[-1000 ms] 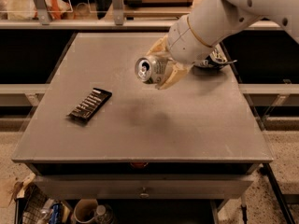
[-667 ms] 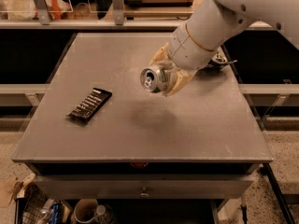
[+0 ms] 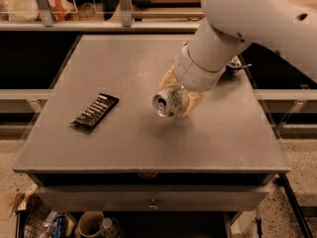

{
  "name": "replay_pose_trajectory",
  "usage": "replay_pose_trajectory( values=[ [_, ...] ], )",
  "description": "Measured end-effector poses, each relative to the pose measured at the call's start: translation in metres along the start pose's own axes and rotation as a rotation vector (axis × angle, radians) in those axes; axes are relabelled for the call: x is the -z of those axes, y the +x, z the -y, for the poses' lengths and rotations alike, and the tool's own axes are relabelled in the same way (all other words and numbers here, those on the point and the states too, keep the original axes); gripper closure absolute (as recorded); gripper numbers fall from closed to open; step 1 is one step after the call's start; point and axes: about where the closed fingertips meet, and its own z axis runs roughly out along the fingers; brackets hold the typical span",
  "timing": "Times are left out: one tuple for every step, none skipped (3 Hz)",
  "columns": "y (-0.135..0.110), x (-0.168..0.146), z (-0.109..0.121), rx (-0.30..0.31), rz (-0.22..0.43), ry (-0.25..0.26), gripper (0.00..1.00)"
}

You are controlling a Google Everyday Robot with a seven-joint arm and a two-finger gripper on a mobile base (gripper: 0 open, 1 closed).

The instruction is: Knock 7up can over

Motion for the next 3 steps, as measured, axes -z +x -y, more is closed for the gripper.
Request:
replay_pose_trajectory(
  values=[
    [-0.0045,-0.0120,-0.0073,0.060,-0.043,-0.021,1.00],
    [-0.0086,-0.0200,-0.0124,0.100,-0.056,-0.040,1.00],
    [-0.0093,-0.0197,-0.0127,0.101,-0.057,-0.040,0.82]
  ],
)
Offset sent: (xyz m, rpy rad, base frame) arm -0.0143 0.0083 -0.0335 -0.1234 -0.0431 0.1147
